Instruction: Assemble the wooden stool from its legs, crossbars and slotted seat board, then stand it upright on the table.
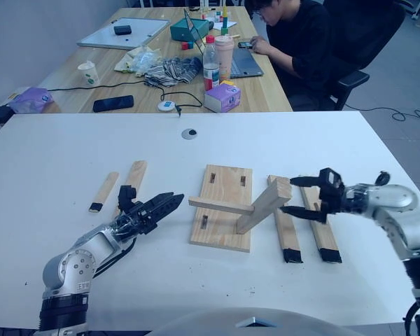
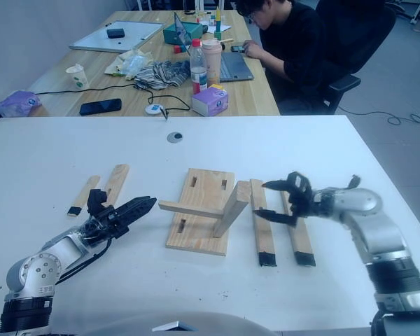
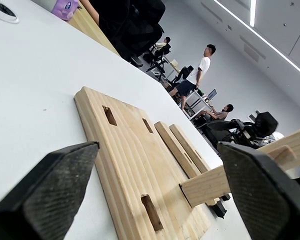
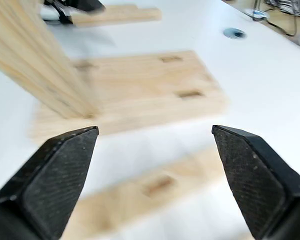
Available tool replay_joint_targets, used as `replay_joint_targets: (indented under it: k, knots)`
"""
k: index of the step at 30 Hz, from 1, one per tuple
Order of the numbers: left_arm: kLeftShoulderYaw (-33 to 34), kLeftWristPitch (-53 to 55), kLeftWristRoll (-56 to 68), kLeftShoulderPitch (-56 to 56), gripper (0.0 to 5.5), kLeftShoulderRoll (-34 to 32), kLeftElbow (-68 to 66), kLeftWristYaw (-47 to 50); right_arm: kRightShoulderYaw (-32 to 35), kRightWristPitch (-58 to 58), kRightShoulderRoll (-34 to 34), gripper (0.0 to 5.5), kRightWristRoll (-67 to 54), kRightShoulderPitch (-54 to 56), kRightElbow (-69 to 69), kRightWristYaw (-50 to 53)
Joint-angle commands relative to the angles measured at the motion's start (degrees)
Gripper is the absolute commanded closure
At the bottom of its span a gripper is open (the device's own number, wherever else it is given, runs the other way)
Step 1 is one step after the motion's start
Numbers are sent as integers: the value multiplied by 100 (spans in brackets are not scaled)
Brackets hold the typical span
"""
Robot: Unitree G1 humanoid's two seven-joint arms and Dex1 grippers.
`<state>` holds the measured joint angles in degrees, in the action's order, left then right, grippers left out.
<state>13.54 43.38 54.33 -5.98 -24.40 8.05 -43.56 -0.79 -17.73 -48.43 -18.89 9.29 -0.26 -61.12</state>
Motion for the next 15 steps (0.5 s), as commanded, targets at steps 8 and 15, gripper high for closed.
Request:
replay_joint_targets:
  k: [8, 15]
  knots:
    - [80, -181, -189, -405, 113, 128, 323, 159, 368, -3202, 471, 130, 61, -172, -490, 2206]
    - [93, -184, -219, -394, 113, 111, 341, 162, 268, -3595, 518, 144, 191, -506, -579, 2491]
